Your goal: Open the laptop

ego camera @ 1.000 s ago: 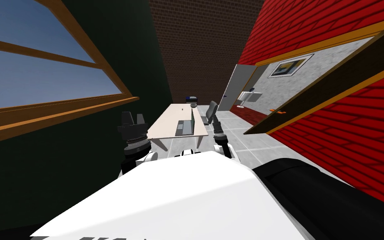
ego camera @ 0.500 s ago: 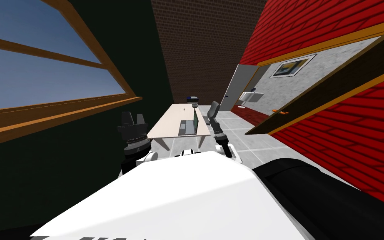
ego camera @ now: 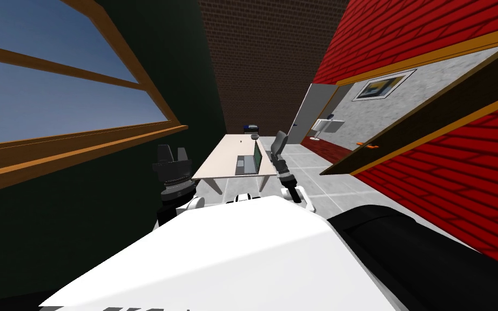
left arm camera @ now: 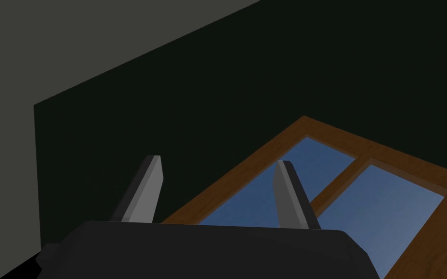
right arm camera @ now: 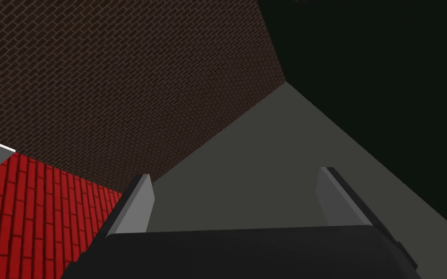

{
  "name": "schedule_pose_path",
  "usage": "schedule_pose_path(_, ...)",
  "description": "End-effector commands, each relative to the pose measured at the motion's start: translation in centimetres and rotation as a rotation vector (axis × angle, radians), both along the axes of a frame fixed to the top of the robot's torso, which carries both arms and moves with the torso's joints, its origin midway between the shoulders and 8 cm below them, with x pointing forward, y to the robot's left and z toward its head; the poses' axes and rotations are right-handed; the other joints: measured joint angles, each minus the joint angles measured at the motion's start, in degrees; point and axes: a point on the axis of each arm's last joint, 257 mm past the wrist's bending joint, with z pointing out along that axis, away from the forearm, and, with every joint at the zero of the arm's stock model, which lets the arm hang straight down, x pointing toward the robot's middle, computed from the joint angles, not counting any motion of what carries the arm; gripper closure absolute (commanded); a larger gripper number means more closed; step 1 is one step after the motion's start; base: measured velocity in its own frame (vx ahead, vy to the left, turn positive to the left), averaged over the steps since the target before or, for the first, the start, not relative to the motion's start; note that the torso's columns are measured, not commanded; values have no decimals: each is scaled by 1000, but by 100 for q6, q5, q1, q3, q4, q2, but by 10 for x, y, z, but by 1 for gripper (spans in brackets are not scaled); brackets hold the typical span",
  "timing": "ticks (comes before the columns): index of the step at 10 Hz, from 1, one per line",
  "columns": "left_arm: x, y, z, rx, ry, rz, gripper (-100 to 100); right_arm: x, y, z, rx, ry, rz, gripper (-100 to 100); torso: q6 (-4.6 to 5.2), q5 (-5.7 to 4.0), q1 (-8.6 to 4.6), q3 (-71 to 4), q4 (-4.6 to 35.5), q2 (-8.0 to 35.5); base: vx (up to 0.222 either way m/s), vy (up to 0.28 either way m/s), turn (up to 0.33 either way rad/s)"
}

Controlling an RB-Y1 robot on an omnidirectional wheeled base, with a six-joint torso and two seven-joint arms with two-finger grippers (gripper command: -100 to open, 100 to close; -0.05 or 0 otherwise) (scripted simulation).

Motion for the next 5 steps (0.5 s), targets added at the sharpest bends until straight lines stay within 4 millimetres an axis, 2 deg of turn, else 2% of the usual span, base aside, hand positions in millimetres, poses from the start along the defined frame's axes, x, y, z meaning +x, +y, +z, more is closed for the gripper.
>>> schedule_pose_path(1, 0, 0, 0, 0, 0, 0, 0, 4, -7, -13, -105, 26, -51, -100, 0, 0, 0, 1, 0, 2, -2, 73, 13)
schedule_pose_path(5, 0, 0, 0, 0, 0, 0, 0, 10, -19, -31, -259, 62, -115, -100, 0, 0, 0, 0, 0, 0, 3, 69, 15)
